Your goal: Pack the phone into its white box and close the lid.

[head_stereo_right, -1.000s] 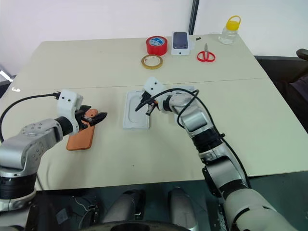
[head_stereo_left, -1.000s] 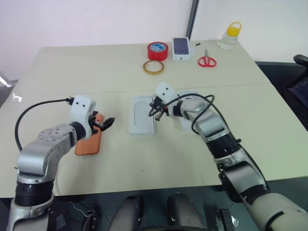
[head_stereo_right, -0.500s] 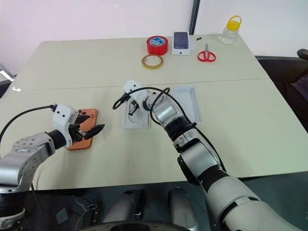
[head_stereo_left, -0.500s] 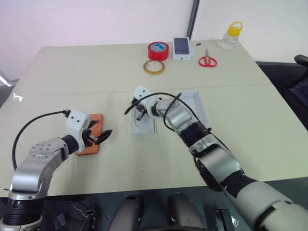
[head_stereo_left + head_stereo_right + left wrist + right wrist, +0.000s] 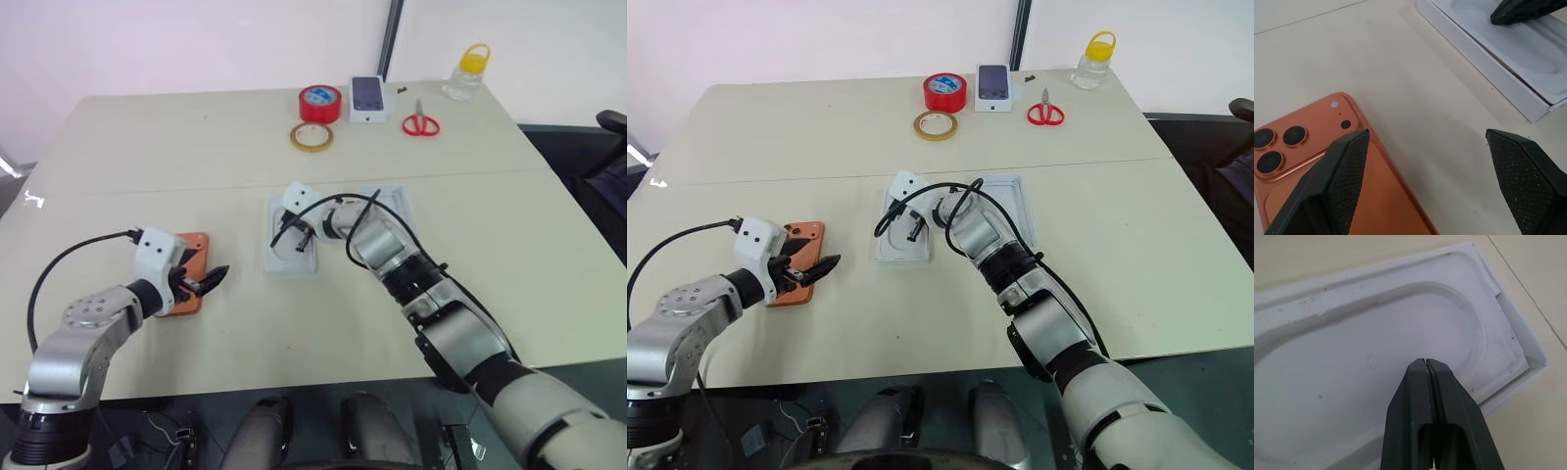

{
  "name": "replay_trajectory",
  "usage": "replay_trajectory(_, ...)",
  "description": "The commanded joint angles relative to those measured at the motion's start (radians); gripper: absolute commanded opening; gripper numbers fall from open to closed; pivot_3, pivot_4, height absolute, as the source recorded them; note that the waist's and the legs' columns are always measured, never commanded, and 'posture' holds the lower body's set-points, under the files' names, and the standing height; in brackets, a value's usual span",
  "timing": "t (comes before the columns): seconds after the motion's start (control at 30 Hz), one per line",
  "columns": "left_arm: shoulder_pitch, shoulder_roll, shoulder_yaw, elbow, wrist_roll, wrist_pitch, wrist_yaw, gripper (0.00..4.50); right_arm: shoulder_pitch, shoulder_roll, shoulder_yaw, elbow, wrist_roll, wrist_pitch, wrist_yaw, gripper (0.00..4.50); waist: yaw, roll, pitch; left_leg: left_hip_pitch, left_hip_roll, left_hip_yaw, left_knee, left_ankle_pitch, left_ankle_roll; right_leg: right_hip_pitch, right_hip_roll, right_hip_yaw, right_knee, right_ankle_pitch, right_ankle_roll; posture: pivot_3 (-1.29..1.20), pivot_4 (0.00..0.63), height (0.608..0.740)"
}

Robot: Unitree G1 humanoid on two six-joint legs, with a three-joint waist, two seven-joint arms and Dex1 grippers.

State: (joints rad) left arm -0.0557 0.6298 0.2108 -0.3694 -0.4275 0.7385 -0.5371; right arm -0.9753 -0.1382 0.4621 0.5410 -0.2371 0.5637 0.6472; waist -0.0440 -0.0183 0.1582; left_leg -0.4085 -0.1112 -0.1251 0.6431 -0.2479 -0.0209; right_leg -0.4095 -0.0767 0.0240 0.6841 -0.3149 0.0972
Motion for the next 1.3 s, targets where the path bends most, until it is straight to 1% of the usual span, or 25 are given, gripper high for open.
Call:
replay_trajectory(0.03, -0.022, 0.008, 0.016, -0.035, -0.011, 0.006, 0.005, 4.02, 0.012, -0.023, 0.031, -0.049, -0.045, 0.013, 0.011, 0.04, 0.001, 0.0, 0.0, 0.0, 0.0, 0.0, 0.0, 0.0, 0.0, 0.0, 0.0, 0.0, 0.0, 0.0, 0.0, 0.0, 0.15, 0.74)
replay_trajectory(0.2, -0.026, 0.007, 0.017, -0.029, -0.009, 0.005, 0.002, 4.02, 0.023, -0.027, 0.036, -0.108, -0.053, 0.014, 0.021, 0.04, 0.001, 0.0, 0.0, 0.0, 0.0, 0.0, 0.0, 0.0, 0.0, 0.0, 0.0, 0.0, 0.0, 0.0, 0.0, 0.0, 0.15, 0.74)
replay_trajectory(0.37, -0.031, 0.0, 0.037, -0.02, -0.013, 0.012, 0.012, 4.02, 0.035, -0.004, -0.008, -0.197, -0.011, -0.004, 0.025, 0.04, -0.001, 0.0, 0.0, 0.0, 0.0, 0.0, 0.0, 0.0, 0.0, 0.0, 0.0, 0.0, 0.0, 0.0, 0.0, 0.0, 0.15, 0.74)
replay_trajectory(0.5, -0.068, -0.034, 0.106, 0.019, -0.054, 0.06, 0.064, 4.02, 0.055, 0.036, -0.059, -0.275, 0.051, 0.027, 0.024, 0.04, 0.0, 0.0, 0.0, 0.0, 0.0, 0.0, 0.0, 0.0, 0.0, 0.0, 0.0, 0.0, 0.0, 0.0, 0.0, 0.0, 0.15, 0.74)
replay_trajectory(0.6, -0.105, -0.063, 0.174, 0.053, -0.086, 0.13, 0.131, 4.02, 0.075, 0.061, -0.059, -0.318, 0.068, 0.06, 0.024, 0.04, -0.001, 0.0, 0.0, 0.0, 0.0, 0.0, 0.0, 0.0, 0.0, 0.0, 0.0, 0.0, 0.0, 0.0, 0.0, 0.0, 0.15, 0.74)
replay_trajectory(0.63, -0.12, -0.074, 0.207, 0.068, -0.1, 0.165, 0.162, 4.02, 0.084, 0.071, -0.052, -0.333, 0.073, 0.071, 0.025, 0.04, 0.0, 0.0, 0.0, 0.0, 0.0, 0.0, 0.0, 0.0, 0.0, 0.0, 0.0, 0.0, 0.0, 0.0, 0.0, 0.0, 0.15, 0.74)
replay_trajectory(0.67, -0.136, -0.083, 0.241, 0.083, -0.116, 0.199, 0.189, 4.26, 0.091, 0.08, -0.042, -0.346, 0.076, 0.081, 0.026, 0.01, 0.001, 0.0, 0.0, 0.0, 0.0, 0.0, 0.0, 0.0, 0.0, 0.0, 0.0, 0.0, 0.0, 0.0, 0.0, 0.0, 0.15, 0.74)
replay_trajectory(0.77, -0.168, -0.084, 0.327, 0.132, -0.132, 0.291, 0.263, 4.26, 0.112, 0.109, 0.003, -0.381, 0.079, 0.091, 0.039, 0.01, -0.001, 0.0, 0.0, 0.0, 0.0, -0.001, 0.0, 0.0, 0.0, 0.0, 0.0, 0.0, 0.0, 0.0, 0.0, 0.0, 0.15, 0.74)
replay_trajectory(0.9, -0.194, -0.059, 0.375, 0.172, -0.149, 0.459, 0.317, 4.26, 0.112, 0.151, 0.085, -0.366, 0.06, 0.117, 0.053, 0.01, -0.003, 0.0, 0.0, 0.0, 0.0, -0.001, 0.0, 0.0, 0.0, -0.001, 0.001, 0.0, 0.001, 0.0, 0.0, 0.0, 0.15, 0.74)
replay_trajectory(0.97, -0.205, -0.058, 0.387, 0.173, -0.165, 0.519, 0.32, 4.26, 0.108, 0.162, 0.129, -0.355, 0.038, 0.119, 0.054, 0.01, -0.001, 0.0, 0.0, 0.0, 0.0, -0.001, 0.001, 0.0, 0.0, -0.001, 0.001, 0.0, 0.001, 0.0, 0.0, 0.0, 0.15, 0.74)
replay_trajectory(1.17, -0.204, -0.071, 0.371, 0.137, -0.209, 0.687, 0.307, 4.26, 0.097, 0.212, 0.185, -0.319, 0.064, 0.146, 0.109, 0.01, 0.0, -0.001, 0.0, 0.0, 0.0, -0.002, 0.001, 0.0, 0.0, -0.002, 0.0, -0.001, 0.001, 0.0, 0.0, 0.0, 0.15, 0.74)
replay_trajectory(1.3, -0.199, -0.118, 0.353, 0.099, -0.221, 0.735, 0.307, 4.26, 0.084, 0.241, 0.207, -0.262, 0.061, 0.139, 0.124, 0.01, 0.0, 0.0, -0.001, 0.001, 0.0, -0.002, 0.001, 0.0, 0.0, -0.002, 0.0, -0.001, 0.001, 0.0, 0.0, 0.0, 0.15, 0.74)
